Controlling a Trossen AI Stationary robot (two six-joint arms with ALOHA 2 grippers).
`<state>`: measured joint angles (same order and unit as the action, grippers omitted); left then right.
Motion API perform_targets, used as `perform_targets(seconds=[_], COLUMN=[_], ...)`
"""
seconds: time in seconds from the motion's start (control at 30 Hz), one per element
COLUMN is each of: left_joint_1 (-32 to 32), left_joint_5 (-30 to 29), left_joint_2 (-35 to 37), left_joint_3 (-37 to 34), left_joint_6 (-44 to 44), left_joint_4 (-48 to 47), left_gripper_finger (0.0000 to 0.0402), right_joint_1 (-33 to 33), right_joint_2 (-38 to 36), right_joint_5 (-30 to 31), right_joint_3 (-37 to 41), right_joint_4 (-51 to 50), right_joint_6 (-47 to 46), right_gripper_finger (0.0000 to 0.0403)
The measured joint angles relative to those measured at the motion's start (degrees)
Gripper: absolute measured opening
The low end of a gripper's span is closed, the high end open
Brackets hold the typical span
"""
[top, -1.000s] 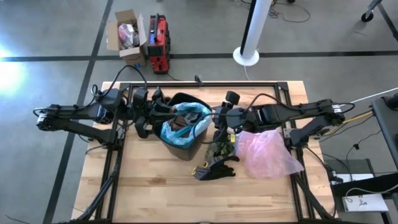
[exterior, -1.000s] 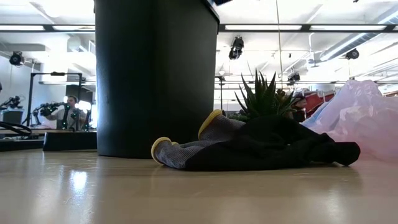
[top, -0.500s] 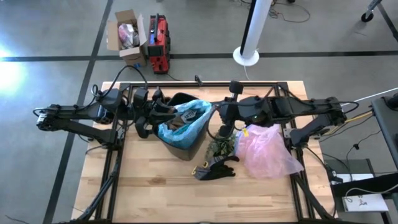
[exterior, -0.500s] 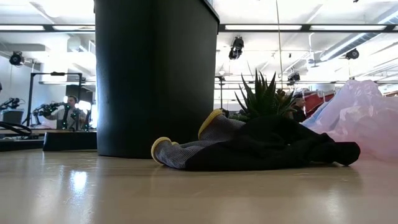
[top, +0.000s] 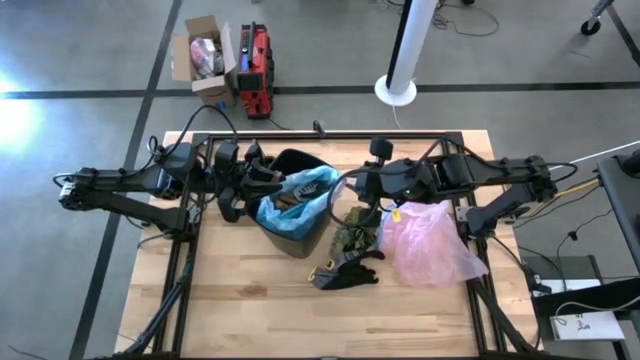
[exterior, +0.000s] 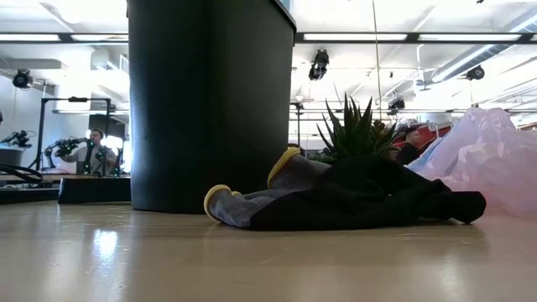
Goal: Place trash/remove bag and relplace
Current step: Remove trash bag from trash bin
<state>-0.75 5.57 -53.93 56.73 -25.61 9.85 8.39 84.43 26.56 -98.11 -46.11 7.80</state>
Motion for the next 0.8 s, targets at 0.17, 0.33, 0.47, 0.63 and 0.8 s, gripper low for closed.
perform_targets(seconds=[0.17,0.33,0.47,0.63,0.8], left_joint_1=[0.0,0.0,-0.07,-0.34,-0.61], left_joint_5=[-0.01,0.01,0.0,0.0,0.01], left_joint_2=[-0.04,-0.04,-0.02,-0.02,0.0], left_joint_3=[0.0,0.0,0.0,0.0,0.0], left_joint_6=[0.03,-0.01,-0.34,-0.42,-0.61], left_joint_4=[-0.02,-0.02,0.0,0.23,0.61], left_gripper_finger=[0.0097,0.0097,0.0097,0.0097,0.0097], right_joint_1=[-0.03,0.51,0.48,0.78,2.15], right_joint_2=[-0.01,-0.01,-0.01,-0.17,-2.56], right_joint_5=[0.49,0.49,3.05,4.93,4.97], right_joint_3=[0.26,0.27,0.27,0.29,0.09], right_joint_4=[1.44,6.97,10.33,7.47,0.06], right_joint_6=[-1.85,-1.12,-0.27,-1.29,-8.35], right_gripper_finger=[0.0103,0.0126,0.013,0.0123,0.0117])
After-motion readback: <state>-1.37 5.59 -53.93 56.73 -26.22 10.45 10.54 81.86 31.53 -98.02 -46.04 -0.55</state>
